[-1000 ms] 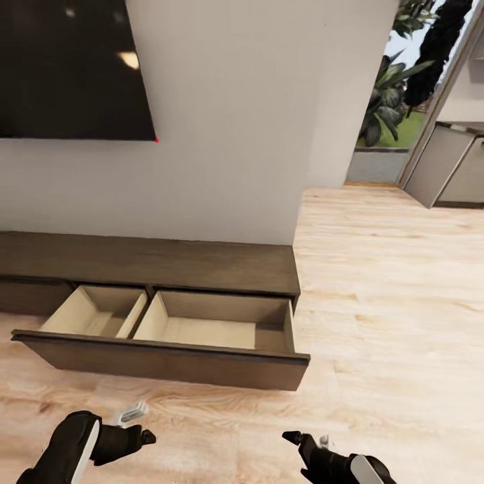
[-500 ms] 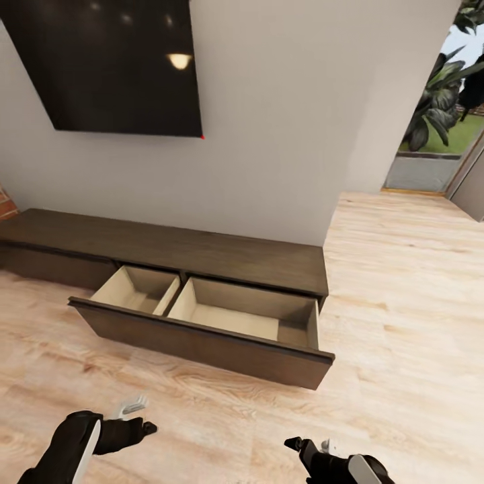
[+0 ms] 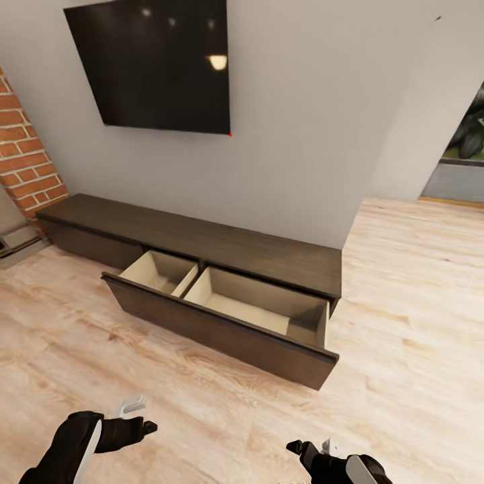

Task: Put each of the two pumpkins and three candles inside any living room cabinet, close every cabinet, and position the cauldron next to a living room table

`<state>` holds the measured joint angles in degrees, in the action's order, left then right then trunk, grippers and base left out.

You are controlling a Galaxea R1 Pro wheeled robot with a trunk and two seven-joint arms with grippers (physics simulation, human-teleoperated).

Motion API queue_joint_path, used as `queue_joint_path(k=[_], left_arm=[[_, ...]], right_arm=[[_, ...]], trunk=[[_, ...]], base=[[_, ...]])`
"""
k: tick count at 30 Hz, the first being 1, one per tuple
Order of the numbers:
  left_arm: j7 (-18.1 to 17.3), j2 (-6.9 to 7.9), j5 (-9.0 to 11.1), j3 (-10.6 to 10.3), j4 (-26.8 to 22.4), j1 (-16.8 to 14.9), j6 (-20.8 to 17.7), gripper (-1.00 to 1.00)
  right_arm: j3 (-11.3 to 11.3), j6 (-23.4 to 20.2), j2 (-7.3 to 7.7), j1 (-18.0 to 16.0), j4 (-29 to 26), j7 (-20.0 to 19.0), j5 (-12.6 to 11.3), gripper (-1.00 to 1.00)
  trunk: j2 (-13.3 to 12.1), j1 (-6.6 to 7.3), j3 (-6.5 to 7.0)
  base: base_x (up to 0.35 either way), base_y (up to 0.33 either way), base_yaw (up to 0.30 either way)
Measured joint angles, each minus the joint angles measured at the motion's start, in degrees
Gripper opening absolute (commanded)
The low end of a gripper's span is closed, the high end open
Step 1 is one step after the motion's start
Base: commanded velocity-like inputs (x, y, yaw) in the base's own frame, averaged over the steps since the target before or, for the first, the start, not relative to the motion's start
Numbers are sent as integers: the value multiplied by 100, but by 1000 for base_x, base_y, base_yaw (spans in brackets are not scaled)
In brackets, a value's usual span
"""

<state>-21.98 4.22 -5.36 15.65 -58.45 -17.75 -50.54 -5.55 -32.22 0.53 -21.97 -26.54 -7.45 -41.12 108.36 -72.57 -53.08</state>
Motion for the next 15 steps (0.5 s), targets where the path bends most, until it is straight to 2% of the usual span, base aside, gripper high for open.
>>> queue_joint_path(k=[3,9,15], left_arm=[[0,4,-1,0,-1,0,5,100],[0,8,-6,0,-5,0,9,100],[0,7,-4,0,-6,0,9,100]], right_arm=[[-8,-3,0,0,-6,230,5,100],[-22,-18,-8,-2,-9,1027,-19,100],[-31,9,-9,-2,-9,1144,-45,100]], trunk=[[0,0,0],[0,0,0],[0,0,-4]], base=[[-81,-101,299],[-13,-17,299],[-1,-2,290]])
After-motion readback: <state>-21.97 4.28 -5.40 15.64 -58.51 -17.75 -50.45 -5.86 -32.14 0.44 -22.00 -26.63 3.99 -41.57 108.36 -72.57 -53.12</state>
